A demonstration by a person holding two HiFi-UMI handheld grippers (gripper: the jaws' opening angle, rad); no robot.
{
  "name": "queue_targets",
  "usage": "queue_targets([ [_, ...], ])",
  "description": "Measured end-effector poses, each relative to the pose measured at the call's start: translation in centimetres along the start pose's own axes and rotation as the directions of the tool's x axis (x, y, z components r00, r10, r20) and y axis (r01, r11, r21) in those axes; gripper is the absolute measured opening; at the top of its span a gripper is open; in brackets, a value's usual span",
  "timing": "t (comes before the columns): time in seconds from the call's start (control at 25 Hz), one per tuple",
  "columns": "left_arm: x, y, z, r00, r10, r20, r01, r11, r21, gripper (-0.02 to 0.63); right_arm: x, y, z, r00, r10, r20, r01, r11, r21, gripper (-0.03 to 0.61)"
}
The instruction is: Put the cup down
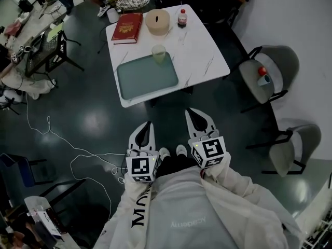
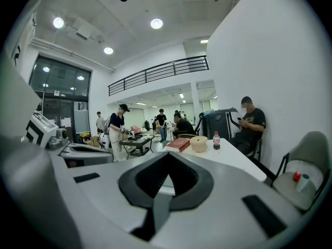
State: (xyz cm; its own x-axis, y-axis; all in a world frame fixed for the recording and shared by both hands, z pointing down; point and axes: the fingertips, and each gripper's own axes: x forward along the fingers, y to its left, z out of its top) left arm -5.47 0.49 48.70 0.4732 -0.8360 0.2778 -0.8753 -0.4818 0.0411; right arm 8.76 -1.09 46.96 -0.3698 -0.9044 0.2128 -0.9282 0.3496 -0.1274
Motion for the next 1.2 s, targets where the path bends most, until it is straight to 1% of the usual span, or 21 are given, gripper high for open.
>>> queue_targets([
  [0.24,0.7,-0.3,2.1,0.999,0.007,0.044,-0.009,1.0,0.03,0.011,0.4,0.7,0.6,0.998,0.055,0.019,-0.055,0.998,0.005,0.006],
  [0.44,0.8,-0.1,2.7,0.998,0.004,0.056,-0.006,1.0,0.031,0.011,0.8,1.2,2.0,0.997,0.065,0.044,-0.065,0.998,-0.014,0.006],
  [0.6,1.2,-0.2,3.2,0.998,-0.002,0.065,0.0,0.999,0.036,0.011,0.8,0.9,2.3,0.997,0.056,0.049,-0.056,0.998,-0.011,0.006],
  [0.92,1.6,-0.6,2.9,0.998,-0.016,0.053,0.014,0.999,0.035,0.011,1.0,0.6,1.7,0.998,0.053,0.03,-0.054,0.999,0.002,0.006],
  [1.2,1.5,-0.2,2.7,0.999,-0.013,0.045,0.012,1.0,0.028,0.011,1.4,1.1,1.5,0.998,0.062,0.02,-0.062,0.998,0.004,0.006],
])
